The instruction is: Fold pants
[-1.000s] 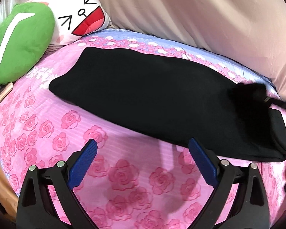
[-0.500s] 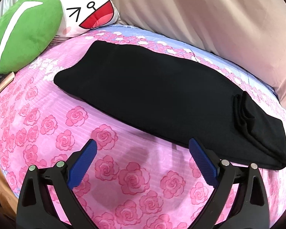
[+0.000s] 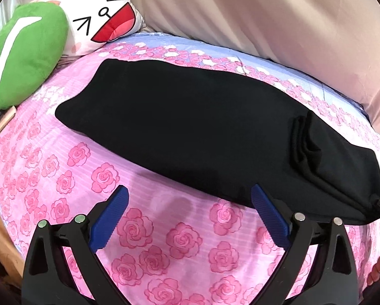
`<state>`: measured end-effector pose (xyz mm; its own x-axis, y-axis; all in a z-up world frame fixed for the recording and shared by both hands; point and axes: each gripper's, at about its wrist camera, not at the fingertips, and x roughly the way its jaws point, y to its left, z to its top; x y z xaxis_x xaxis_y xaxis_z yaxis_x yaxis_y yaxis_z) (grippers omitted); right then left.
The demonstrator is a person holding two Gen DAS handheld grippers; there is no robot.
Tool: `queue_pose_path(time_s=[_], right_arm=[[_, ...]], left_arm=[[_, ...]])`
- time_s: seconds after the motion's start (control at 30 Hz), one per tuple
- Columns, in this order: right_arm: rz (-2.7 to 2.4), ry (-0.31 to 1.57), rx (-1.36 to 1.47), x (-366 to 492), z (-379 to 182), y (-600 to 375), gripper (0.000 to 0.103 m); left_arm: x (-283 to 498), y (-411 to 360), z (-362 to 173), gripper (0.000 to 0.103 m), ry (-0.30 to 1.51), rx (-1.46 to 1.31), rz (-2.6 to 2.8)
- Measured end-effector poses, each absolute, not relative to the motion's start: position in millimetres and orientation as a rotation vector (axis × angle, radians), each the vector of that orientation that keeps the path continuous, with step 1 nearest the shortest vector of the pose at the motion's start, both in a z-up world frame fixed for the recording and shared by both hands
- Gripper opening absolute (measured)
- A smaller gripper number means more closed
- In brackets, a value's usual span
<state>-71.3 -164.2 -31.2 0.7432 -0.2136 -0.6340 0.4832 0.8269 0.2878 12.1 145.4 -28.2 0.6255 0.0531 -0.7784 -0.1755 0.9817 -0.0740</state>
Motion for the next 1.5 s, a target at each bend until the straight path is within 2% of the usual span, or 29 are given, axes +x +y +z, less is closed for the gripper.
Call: queue_pose_path(time_s=[0.2, 0.37, 0.43, 0.47, 0.53, 0.6, 0.63, 0.77, 0.87, 0.9, 0.93, 1.0, 1.17, 1.27, 1.33, 1.4, 1.43, 1.47, 1.5], right_arm=[[-0.43, 0.581, 0.449, -119, -3, -189, 0.015], [-0.541, 0.593, 0.517, -153, -26, -221, 0.017], [-0.576, 0.615, 0.542, -157, -37, -229, 0.027], [-0.654, 0.639, 0.495, -156, -38, -224, 0.036], [-0.74, 0.574, 0.382, -160, -21, -201, 0.041], [-0.662, 0.477, 0.259, -153, 5, -161, 0.071], [-0.589, 0.474, 0.212, -141, 11, -142, 0.075], [-0.35, 0.603, 0.057, -72, -5, -78, 0.075], [-0.286, 0.702, -0.056, -19, -35, -49, 0.068], [-0.292, 0.724, -0.081, -6, -41, -44, 0.038], [-0.302, 0.769, -0.087, 10, -51, -46, 0.02], [-0.292, 0.76, -0.023, 18, -47, -48, 0.015], [-0.248, 0.694, 0.017, 26, -15, -39, 0.014], [-0.23, 0.767, 0.011, 50, -40, -36, 0.017], [-0.239, 0.749, -0.022, 52, -52, -32, 0.024], [-0.225, 0.737, 0.005, 47, -47, -29, 0.041], [-0.215, 0.721, 0.037, 39, -42, -32, 0.045], [-0.217, 0.707, 0.051, 32, -38, -36, 0.05], [-0.231, 0.692, 0.063, 27, -33, -39, 0.06]], left_arm=[[11, 153, -24, 0.095, 0.892, -0.173, 0.141], [13, 176, -33, 0.095, 0.921, -0.243, 0.177], [15, 186, -38, 0.095, 0.932, -0.258, 0.194], [15, 188, -39, 0.095, 0.934, -0.26, 0.199], [17, 194, -39, 0.095, 0.929, -0.255, 0.209], [17, 197, -39, 0.095, 0.917, -0.251, 0.215], [18, 197, -39, 0.095, 0.914, -0.251, 0.218], [22, 198, -43, 0.095, 0.924, -0.275, 0.202], [19, 203, -43, 0.095, 0.923, -0.28, 0.198], [18, 207, -42, 0.095, 0.922, -0.282, 0.199], [16, 214, -42, 0.095, 0.921, -0.294, 0.204], [15, 231, -41, 0.096, 0.917, -0.322, 0.225], [24, 266, -44, 0.095, 0.899, -0.383, 0.271], [40, 271, -49, 0.096, 0.9, -0.421, 0.257], [51, 271, -56, 0.098, 0.92, -0.434, 0.259], [58, 268, -55, 0.098, 0.909, -0.405, 0.278], [63, 266, -55, 0.098, 0.908, -0.39, 0.274], [66, 264, -55, 0.091, 0.901, -0.386, 0.265], [69, 262, -55, 0.082, 0.892, -0.375, 0.27]])
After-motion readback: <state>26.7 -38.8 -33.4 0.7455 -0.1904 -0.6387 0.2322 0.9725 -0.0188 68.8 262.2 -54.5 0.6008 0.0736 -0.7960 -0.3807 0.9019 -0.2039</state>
